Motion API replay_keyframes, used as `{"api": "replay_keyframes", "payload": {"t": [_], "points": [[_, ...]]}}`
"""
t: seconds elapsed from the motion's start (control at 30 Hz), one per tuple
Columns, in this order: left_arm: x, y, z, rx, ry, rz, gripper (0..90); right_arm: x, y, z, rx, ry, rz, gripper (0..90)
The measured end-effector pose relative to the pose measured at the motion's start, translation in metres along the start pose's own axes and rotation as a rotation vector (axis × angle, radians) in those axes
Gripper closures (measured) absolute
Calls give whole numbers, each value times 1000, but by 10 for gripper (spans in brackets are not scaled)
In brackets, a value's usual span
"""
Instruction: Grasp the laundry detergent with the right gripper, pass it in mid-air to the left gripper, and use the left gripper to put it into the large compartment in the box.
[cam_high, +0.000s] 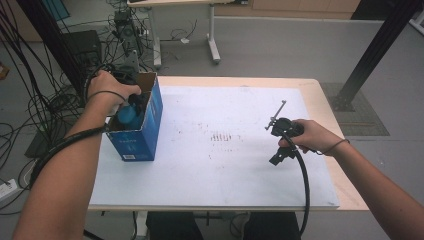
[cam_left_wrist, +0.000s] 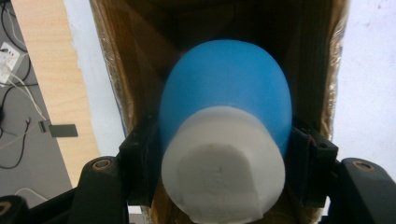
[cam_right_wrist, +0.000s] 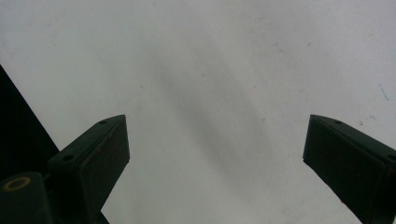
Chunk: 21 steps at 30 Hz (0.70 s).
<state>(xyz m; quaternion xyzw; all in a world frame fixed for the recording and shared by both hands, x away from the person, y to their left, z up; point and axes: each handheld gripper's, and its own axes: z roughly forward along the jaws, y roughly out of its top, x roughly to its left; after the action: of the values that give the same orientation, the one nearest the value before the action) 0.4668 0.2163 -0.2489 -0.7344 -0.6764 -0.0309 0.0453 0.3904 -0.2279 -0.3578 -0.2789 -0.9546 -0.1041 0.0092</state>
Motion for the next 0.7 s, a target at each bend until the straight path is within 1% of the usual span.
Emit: {"api": "replay_keyframes", "payload": {"t": [0.23, 0.5, 0.7], "points": [[0, 0, 9, 8, -10, -2, 378, 0, 0, 1, 5, 3, 1, 73], [-2, 2, 10, 4, -1, 0, 377, 1, 1, 3, 5, 7, 1, 73], [-1, 2, 10, 5, -5, -5, 377, 0, 0, 3, 7, 6, 0, 73]]}}
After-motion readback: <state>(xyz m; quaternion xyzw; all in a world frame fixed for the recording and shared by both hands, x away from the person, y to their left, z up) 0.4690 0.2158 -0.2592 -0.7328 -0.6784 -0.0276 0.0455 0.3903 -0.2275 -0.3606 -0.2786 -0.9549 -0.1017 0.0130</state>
